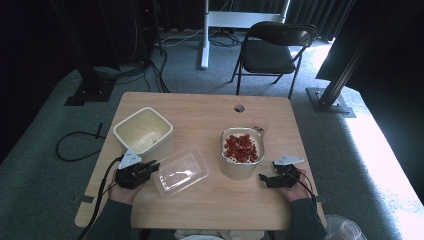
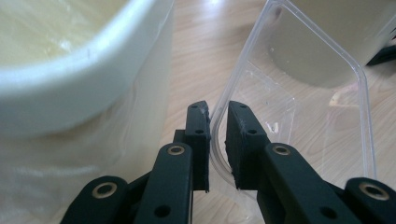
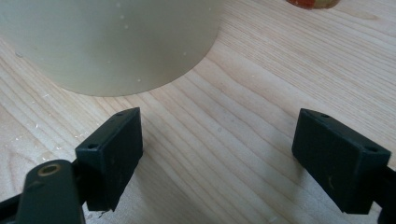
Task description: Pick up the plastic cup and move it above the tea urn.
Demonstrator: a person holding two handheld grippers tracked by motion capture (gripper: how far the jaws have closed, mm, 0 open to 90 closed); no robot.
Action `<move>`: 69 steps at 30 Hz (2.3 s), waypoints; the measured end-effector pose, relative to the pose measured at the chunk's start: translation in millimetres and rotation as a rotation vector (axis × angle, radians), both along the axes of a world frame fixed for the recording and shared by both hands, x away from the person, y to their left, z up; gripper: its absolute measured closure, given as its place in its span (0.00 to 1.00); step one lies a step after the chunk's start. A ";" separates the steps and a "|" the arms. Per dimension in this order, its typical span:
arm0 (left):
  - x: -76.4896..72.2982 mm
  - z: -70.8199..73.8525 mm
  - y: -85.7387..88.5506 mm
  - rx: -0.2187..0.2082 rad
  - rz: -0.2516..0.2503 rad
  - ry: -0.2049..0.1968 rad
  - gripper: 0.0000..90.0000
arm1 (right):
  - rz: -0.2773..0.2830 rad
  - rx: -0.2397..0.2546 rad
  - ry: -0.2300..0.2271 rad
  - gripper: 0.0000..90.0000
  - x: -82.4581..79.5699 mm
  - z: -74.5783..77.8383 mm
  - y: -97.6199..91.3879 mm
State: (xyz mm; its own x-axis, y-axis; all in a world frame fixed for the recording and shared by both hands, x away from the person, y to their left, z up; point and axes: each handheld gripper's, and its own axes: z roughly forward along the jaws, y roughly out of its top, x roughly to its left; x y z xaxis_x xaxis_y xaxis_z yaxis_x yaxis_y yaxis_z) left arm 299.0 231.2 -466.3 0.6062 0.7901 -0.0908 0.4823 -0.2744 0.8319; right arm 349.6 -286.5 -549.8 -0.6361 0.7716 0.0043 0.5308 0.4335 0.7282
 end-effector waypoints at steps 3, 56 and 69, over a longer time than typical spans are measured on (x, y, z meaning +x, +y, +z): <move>-0.9 7.9 -1.2 0.002 -0.004 -0.019 0.89 | 0.000 0.000 0.000 0.17 0.0 0.0 0.0; -9.8 116.4 92.5 -0.023 0.262 -0.205 0.89 | 0.001 -0.001 0.001 0.17 0.0 0.1 -0.1; 0.4 118.2 107.1 0.017 0.342 -0.201 0.89 | 0.001 -0.001 0.001 0.17 0.0 0.1 -0.1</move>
